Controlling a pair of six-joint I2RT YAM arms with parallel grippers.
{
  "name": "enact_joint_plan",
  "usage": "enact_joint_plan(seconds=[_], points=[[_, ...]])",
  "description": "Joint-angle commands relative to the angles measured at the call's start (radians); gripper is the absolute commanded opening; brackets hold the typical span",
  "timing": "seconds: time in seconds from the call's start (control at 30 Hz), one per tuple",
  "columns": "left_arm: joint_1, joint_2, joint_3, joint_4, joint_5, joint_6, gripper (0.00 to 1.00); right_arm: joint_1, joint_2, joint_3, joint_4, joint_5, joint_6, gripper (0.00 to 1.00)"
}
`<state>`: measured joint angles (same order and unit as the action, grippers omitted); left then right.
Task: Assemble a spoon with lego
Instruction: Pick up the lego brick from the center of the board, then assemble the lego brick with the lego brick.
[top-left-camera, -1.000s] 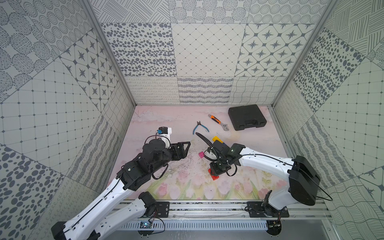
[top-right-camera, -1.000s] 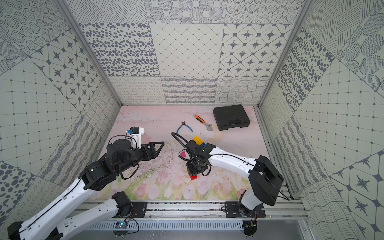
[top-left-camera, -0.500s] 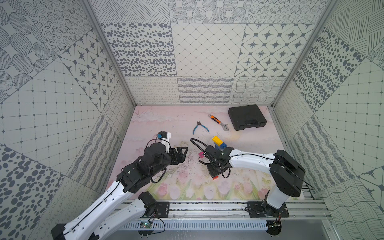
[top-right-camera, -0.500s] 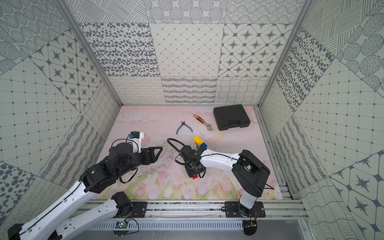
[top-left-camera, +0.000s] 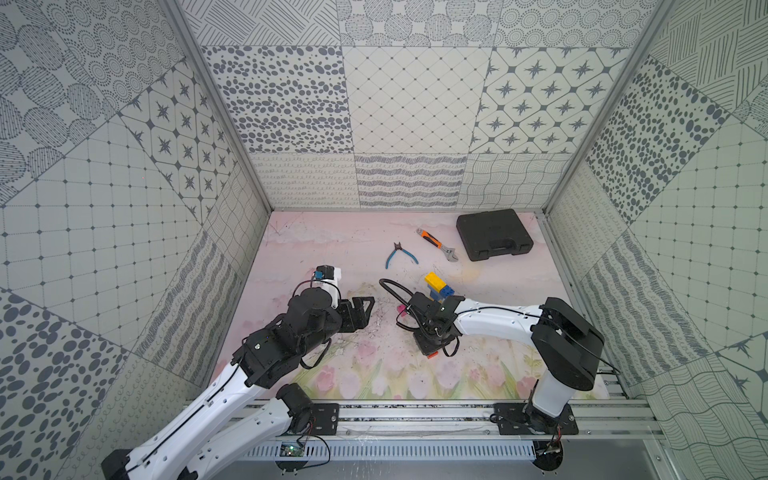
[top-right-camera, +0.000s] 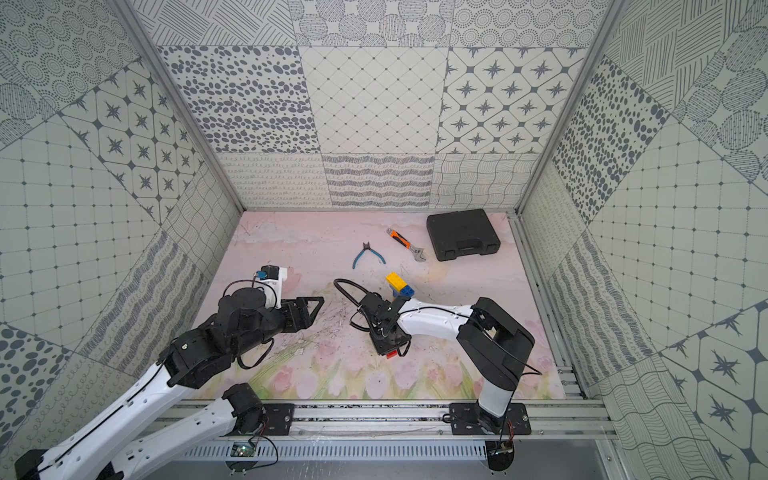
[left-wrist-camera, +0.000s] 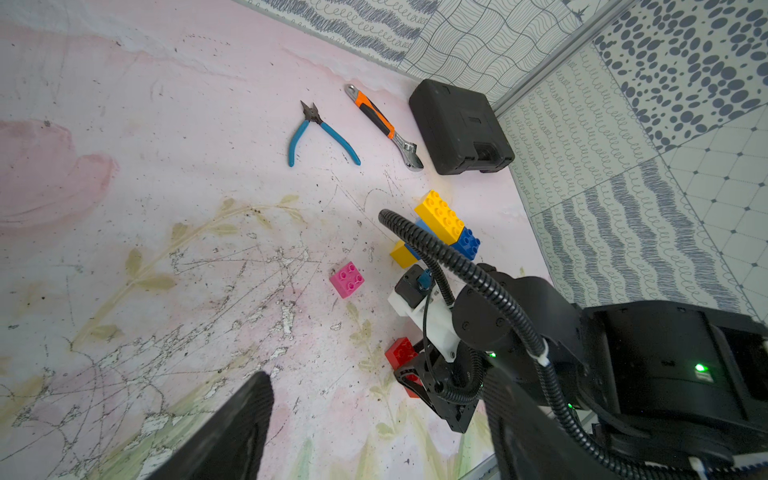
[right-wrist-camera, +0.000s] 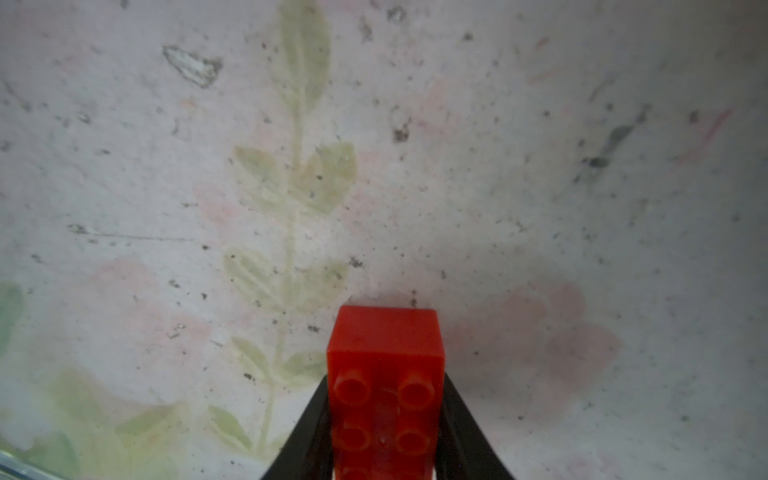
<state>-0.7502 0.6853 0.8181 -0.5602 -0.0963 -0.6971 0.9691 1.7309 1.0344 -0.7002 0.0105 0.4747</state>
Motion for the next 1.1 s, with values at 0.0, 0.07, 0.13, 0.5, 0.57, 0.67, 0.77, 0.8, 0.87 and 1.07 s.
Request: enact_joint_plan(seconds=[0.0, 0.07, 0.13, 0.5, 0.57, 0.67, 0.77, 0.8, 0.87, 1.07], points=[[0.002, 0.006, -0.005, 0.003, -0.016, 0.021, 0.82, 0.005, 0.004, 0.022, -0.018, 0.020, -0.017, 0.29], [0.003, 0.023, -0.004, 0.006, -0.013, 0.027, 0.82, 0.006, -0.020, 0.045, -0.055, 0.037, -0.029, 0.23], [0.003, 0.044, 0.003, 0.003, -0.013, 0.027, 0.82, 0.004, -0.064, 0.071, -0.092, 0.048, -0.046, 0.21], [0.229, 0.237, -0.046, 0.151, 0.257, -0.085, 0.82, -0.156, -0.207, 0.446, -0.393, -0.046, -0.295, 0.13], [0.263, 0.289, -0.058, 0.192, 0.330, -0.089, 0.83, -0.185, -0.169, 0.534, -0.461, -0.044, -0.376, 0.13], [0.272, 0.359, -0.059, 0.234, 0.373, -0.059, 0.83, -0.200, -0.086, 0.633, -0.571, -0.033, -0.512, 0.16], [0.283, 0.393, -0.068, 0.267, 0.387, -0.035, 0.84, -0.237, -0.028, 0.695, -0.597, -0.070, -0.574, 0.16], [0.289, 0.398, -0.071, 0.272, 0.390, -0.030, 0.84, -0.252, -0.020, 0.702, -0.583, -0.074, -0.581, 0.16], [0.298, 0.403, -0.082, 0.292, 0.406, -0.017, 0.84, -0.280, -0.006, 0.717, -0.552, -0.121, -0.591, 0.16], [0.315, 0.402, -0.082, 0.280, 0.431, 0.022, 0.84, -0.320, 0.032, 0.700, -0.551, -0.108, -0.607, 0.17]])
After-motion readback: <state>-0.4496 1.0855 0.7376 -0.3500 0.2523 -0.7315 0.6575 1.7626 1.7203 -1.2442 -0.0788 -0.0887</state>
